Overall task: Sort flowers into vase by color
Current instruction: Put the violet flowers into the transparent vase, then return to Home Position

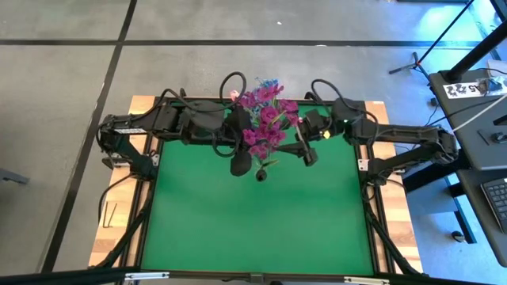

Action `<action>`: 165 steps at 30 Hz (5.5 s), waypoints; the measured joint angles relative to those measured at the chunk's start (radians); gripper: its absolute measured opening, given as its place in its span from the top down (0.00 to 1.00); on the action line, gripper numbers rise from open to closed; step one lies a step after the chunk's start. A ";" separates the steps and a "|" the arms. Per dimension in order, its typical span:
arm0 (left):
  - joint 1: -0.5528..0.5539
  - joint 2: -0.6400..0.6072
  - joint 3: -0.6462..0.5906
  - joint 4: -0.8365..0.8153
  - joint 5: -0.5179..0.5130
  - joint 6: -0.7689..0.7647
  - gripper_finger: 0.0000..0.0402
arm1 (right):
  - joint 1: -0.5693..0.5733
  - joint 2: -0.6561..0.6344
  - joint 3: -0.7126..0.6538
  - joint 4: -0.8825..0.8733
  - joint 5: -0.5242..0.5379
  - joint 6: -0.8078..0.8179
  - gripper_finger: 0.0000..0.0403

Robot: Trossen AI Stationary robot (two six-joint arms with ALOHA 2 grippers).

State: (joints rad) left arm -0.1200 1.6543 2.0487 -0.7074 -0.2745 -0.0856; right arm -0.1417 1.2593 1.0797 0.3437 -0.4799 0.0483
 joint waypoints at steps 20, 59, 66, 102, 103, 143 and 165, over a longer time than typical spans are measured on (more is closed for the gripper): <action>0.000 0.000 0.000 -0.010 -0.023 0.018 0.98 | 0.018 0.046 0.028 -0.011 0.034 -0.004 0.94; -0.278 -0.319 -0.404 0.051 -0.626 0.040 0.67 | 0.017 -0.471 -0.582 0.292 0.304 -0.028 0.97; -0.286 -0.506 -0.701 0.251 -0.599 0.035 0.68 | 0.017 -0.414 -0.668 0.455 0.320 -0.027 0.97; -0.253 -0.741 -1.277 0.720 -0.516 -0.026 0.68 | 0.018 0.267 -0.663 1.063 0.268 0.026 0.96; -0.253 -0.741 -1.278 0.718 -0.516 -0.033 0.68 | 0.018 0.283 -0.656 1.061 0.267 0.025 0.96; -0.253 -0.740 -1.278 0.710 -0.489 -0.063 0.68 | 0.017 0.301 -0.621 0.874 0.196 -0.002 0.66; -0.254 -0.791 -1.277 0.697 -0.463 -0.054 0.68 | 0.017 -0.181 -0.621 0.109 0.288 -0.079 0.36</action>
State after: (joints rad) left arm -0.3737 0.8631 0.7715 -0.0108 -0.7375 -0.1396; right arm -0.1246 1.0780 0.4587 0.4532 -0.1923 -0.0305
